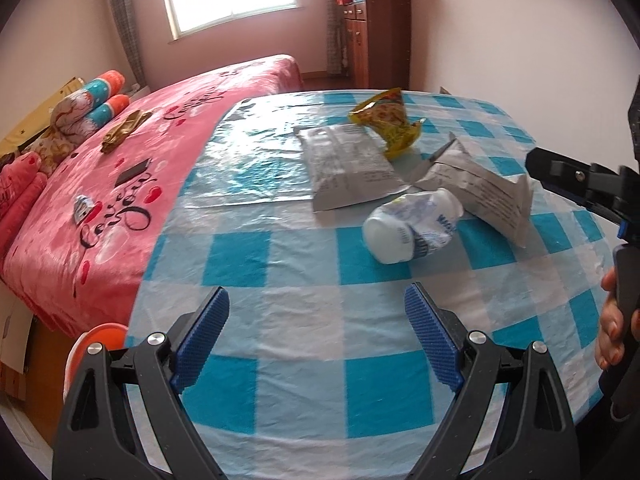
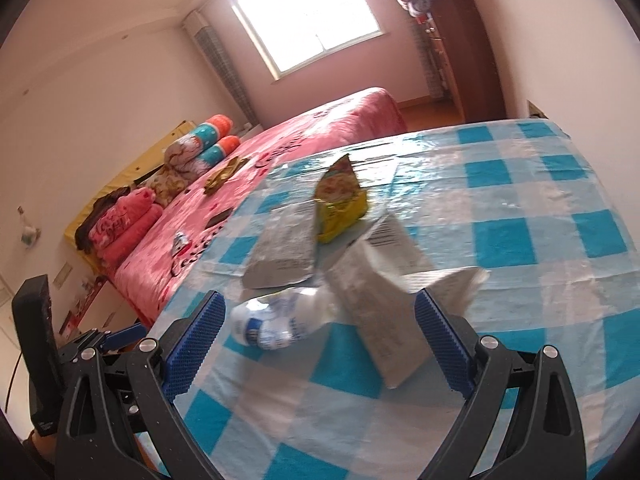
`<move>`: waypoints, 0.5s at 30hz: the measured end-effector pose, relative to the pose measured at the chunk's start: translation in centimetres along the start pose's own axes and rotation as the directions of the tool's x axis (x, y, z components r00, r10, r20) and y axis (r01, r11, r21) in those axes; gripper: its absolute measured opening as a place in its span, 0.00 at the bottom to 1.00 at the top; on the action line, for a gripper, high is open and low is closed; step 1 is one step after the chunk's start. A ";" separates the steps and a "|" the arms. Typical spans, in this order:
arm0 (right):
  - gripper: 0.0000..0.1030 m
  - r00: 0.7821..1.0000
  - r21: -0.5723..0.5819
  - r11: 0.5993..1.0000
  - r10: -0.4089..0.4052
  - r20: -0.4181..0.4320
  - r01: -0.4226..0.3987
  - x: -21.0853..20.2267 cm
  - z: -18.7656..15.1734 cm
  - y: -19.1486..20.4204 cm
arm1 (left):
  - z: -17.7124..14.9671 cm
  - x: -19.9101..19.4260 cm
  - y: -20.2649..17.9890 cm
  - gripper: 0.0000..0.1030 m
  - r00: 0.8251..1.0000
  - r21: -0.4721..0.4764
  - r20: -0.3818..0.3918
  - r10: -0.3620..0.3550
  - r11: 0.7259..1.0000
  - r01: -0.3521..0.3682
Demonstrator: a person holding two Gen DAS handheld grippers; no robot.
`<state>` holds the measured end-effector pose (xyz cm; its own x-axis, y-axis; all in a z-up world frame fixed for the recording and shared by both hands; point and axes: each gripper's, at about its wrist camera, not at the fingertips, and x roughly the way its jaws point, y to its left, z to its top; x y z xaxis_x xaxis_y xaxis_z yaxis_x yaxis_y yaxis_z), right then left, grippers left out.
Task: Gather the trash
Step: 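Lower the left tool onto the grey printed bag and close it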
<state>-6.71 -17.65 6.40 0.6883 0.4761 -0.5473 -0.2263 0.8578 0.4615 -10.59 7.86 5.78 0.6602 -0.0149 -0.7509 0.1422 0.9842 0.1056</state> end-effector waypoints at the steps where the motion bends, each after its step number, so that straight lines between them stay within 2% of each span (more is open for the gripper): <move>1: 0.92 1.000 0.007 1.000 -0.005 -0.002 0.005 0.1 0.0 -0.4 | 0.1 0.1 -0.3 0.87 1.000 0.006 -0.001 -0.005 1.000 0.005; 8: 0.92 0.999 0.070 0.997 -0.037 -0.025 0.038 0.9 0.4 -3.3 | 1.4 1.1 -2.0 0.87 0.999 0.037 -0.008 -0.049 0.998 0.049; 15: 0.92 0.998 0.106 0.994 -0.028 -0.052 0.033 2.0 0.5 -5.0 | 4.7 2.7 -2.3 0.87 0.994 -0.009 -0.006 -0.108 0.994 0.108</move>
<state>-3.80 -21.06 3.34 0.6576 0.4614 -0.5955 -0.1286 0.8476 0.5147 -5.68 4.72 6.61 0.6366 -0.1196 -0.7619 0.2055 0.9785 0.0181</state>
